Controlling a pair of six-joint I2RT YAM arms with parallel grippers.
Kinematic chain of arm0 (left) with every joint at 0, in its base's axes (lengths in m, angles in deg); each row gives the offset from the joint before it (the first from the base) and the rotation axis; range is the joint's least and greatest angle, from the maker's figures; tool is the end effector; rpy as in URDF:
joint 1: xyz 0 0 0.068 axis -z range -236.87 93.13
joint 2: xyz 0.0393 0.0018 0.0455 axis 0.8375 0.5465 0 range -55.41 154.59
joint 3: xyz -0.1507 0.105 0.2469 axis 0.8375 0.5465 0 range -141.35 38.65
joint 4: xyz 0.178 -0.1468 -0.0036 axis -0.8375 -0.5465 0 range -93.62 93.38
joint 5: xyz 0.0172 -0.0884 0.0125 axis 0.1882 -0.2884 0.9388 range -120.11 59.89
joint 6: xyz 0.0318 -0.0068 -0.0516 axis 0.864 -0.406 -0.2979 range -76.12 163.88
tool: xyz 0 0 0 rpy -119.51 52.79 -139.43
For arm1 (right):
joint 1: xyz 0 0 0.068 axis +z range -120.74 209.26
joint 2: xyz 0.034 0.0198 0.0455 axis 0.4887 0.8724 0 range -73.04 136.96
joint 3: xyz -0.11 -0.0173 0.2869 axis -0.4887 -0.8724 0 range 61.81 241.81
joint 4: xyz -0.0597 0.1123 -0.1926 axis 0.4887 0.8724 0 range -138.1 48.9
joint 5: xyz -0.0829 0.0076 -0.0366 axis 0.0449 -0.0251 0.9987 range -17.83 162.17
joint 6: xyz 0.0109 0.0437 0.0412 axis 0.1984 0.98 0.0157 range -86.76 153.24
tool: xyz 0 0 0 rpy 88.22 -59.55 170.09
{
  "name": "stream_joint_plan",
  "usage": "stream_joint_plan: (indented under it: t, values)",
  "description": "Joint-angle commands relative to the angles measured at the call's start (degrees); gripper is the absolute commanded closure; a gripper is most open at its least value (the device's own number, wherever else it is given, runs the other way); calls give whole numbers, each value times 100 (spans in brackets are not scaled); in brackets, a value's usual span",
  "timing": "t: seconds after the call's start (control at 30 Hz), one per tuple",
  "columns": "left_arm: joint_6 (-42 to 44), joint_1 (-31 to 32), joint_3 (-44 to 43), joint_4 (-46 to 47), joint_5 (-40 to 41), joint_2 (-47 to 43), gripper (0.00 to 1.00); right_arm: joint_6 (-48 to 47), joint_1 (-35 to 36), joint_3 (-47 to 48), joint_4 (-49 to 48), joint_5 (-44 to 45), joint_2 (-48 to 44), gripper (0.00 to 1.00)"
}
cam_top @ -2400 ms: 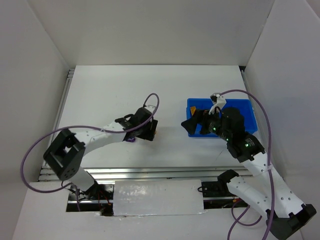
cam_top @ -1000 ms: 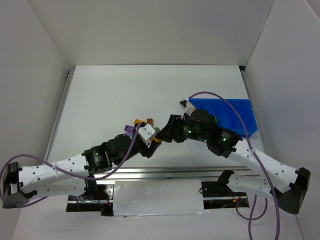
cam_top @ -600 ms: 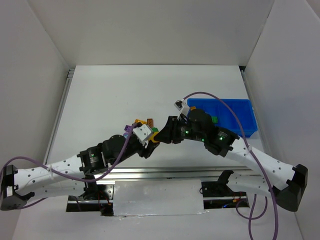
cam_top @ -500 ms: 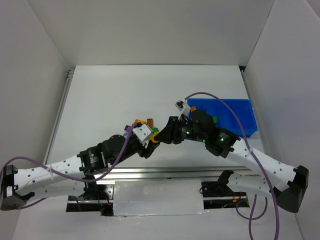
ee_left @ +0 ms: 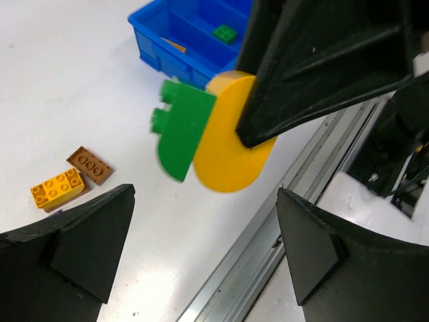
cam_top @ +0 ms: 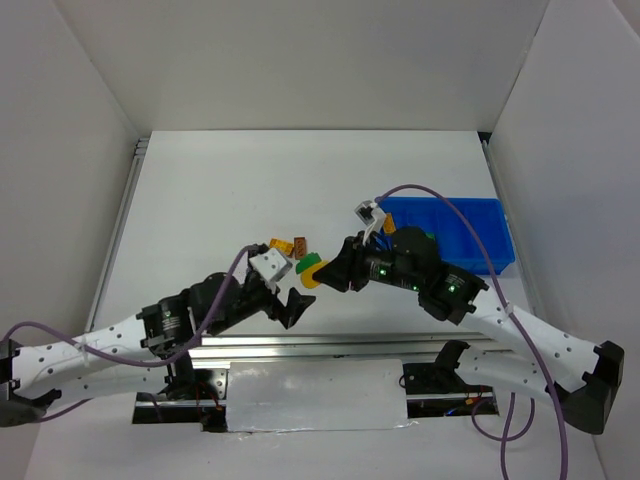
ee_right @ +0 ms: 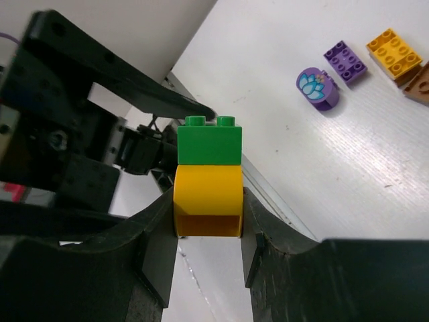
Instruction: Sort the legos into containers by color
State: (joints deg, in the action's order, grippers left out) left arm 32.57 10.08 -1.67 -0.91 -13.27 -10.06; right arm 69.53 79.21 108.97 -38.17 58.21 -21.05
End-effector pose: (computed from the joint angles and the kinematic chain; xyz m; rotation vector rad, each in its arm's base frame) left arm 0.0676 -0.1251 0.3490 0.6299 1.6711 -0.7462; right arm 0.0984 0.1341 0.3615 -0.4276 1.9741 1.2390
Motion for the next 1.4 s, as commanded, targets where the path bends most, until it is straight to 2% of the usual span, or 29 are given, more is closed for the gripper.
stream_joint_plan:
  t: [0.0, 0.13, 0.3, 0.43, 0.53, 0.67, 0.73, 0.83, 1.13, 1.23, 1.3, 1.37]
  values:
    - [-591, 19, -389, -71, 302, -491, 1, -412, -56, -66, -185, 305, -268, 100]
    - [-1065, 19, -749, -396, 22, -833, 1, -754, -363, -189, -202, 131, -627, 100]
    - [-1759, 10, -1355, -616, -776, -756, 1, -1642, -566, -128, -273, -2062, -821, 100]
    - [-2006, -34, -1980, -853, -1700, -211, 4, -2091, -575, 127, -18, -2839, -918, 100]
    - [-1919, -366, -2742, -1396, -2331, 393, 8, -2302, -636, 390, 298, -3367, -822, 100]
    - [-1647, -1034, -2842, -1566, -3500, 844, 9, -2504, -872, 680, 728, -4009, -673, 100]
    - [-1568, -1272, -2676, -1382, -4115, 924, 9, -2592, -943, 804, 878, -4028, -663, 100]
    - [-1506, -1317, -2500, -1250, -4390, 976, 13, -2601, -1058, 856, 966, -4053, -699, 100]
    - [-1400, -1326, -2420, -959, -4892, 1073, 33, -2627, -1119, 1006, 1072, -3764, -453, 100]
    - [-1374, -1326, -2402, -985, -4910, 1126, 34, -2575, -1119, 971, 897, -3755, -496, 100]
    - [-1356, -1326, -2376, -985, -4875, 1161, 40, -2575, -1119, 980, 896, -3746, -514, 100]
    - [-1347, -1326, -2367, -1012, -4831, 1179, 52, -2583, -1119, 988, 896, -3764, -497, 100]
